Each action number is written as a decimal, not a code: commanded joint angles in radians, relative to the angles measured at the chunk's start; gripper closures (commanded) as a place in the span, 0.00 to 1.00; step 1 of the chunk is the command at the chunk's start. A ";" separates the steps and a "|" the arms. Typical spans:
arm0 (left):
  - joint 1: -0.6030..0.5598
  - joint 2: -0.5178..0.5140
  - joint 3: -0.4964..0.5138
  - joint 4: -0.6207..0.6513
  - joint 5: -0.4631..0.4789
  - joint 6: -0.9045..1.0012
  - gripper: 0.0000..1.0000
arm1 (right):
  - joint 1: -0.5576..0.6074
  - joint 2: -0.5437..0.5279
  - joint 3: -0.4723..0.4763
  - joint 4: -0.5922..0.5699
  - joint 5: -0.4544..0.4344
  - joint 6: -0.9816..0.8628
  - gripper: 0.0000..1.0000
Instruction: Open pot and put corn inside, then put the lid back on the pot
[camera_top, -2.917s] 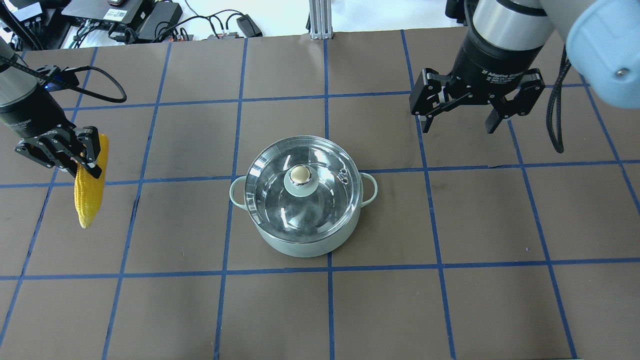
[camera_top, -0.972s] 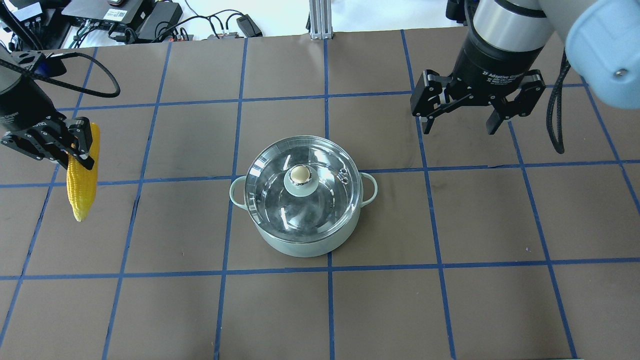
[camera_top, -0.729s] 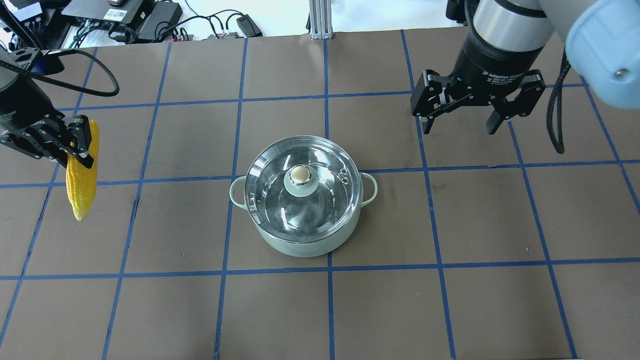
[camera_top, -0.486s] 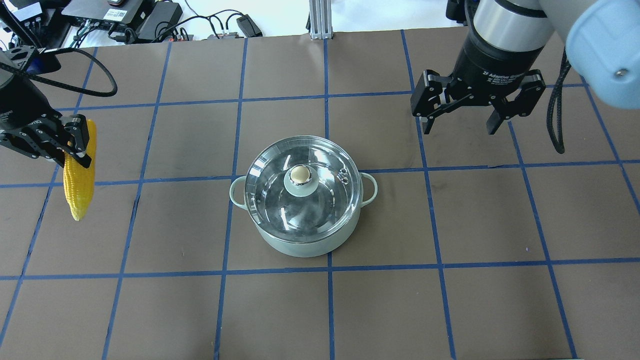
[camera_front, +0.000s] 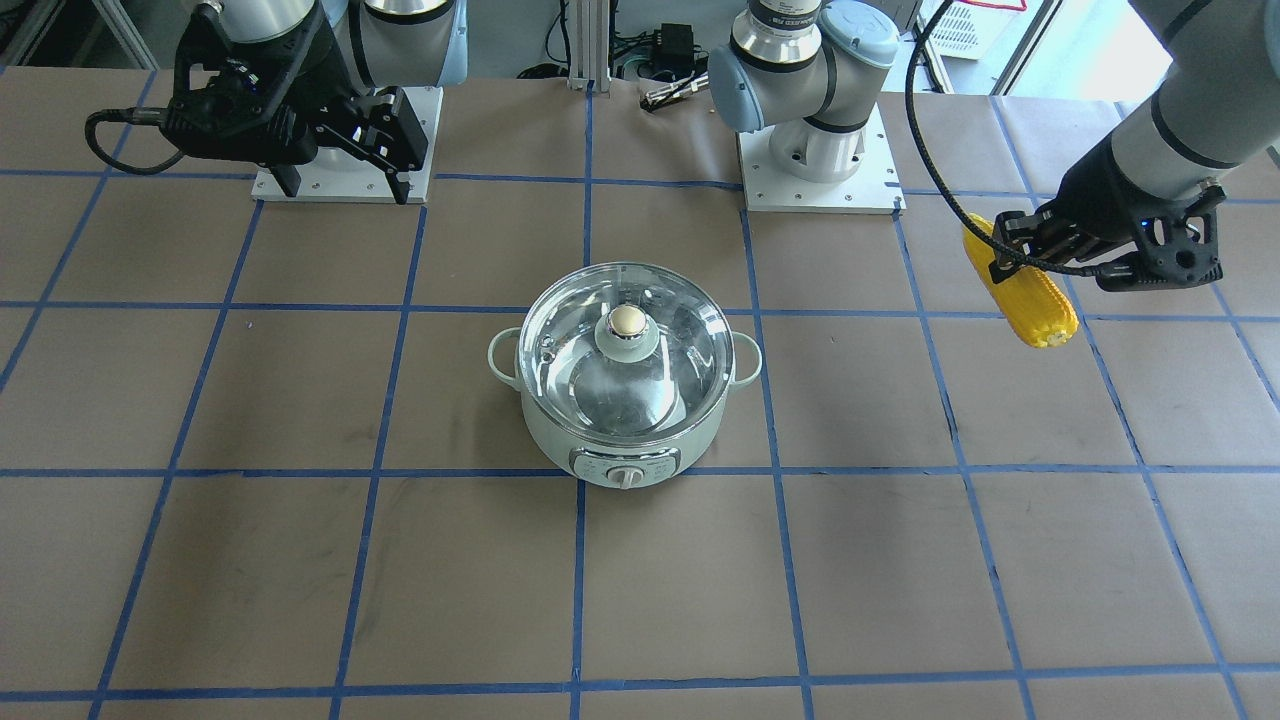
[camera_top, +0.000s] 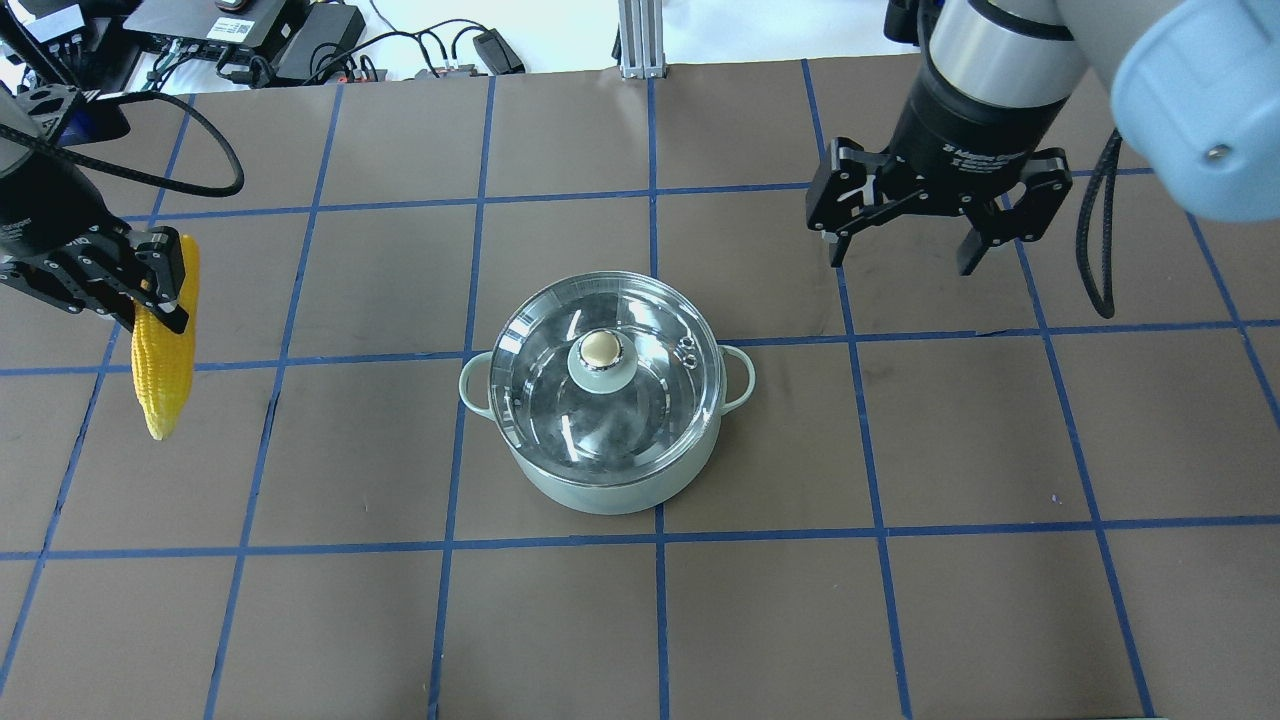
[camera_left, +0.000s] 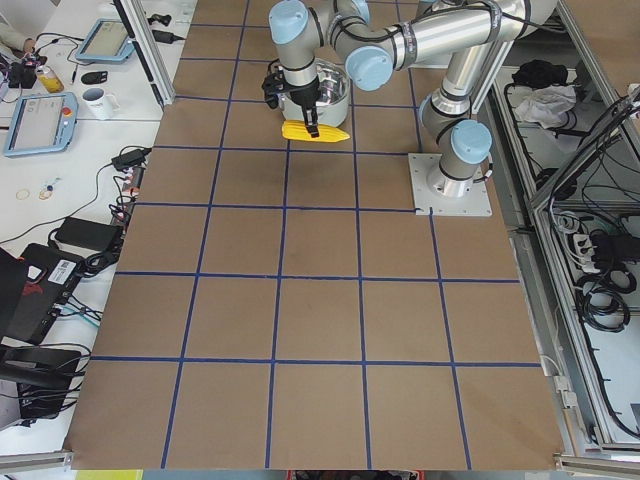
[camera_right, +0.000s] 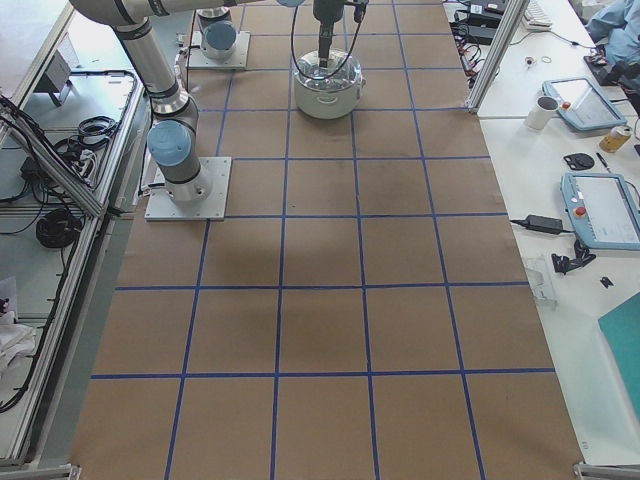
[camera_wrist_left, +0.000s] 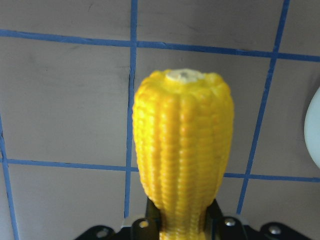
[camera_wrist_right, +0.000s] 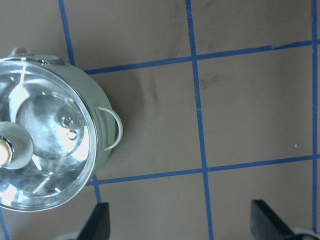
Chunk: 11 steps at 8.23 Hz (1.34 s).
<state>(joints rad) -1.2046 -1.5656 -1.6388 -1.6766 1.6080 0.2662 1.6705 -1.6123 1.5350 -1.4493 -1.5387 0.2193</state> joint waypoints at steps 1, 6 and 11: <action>-0.004 0.002 -0.001 0.000 0.001 0.001 1.00 | 0.235 0.128 -0.042 -0.122 -0.003 0.275 0.00; -0.007 -0.005 -0.001 0.002 -0.005 -0.001 1.00 | 0.414 0.359 -0.021 -0.393 0.005 0.482 0.00; -0.027 -0.013 0.001 0.030 -0.005 0.002 1.00 | 0.414 0.371 0.008 -0.413 -0.014 0.474 0.11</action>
<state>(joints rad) -1.2195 -1.5721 -1.6395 -1.6738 1.6020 0.2675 2.0843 -1.2431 1.5367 -1.8562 -1.5499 0.6921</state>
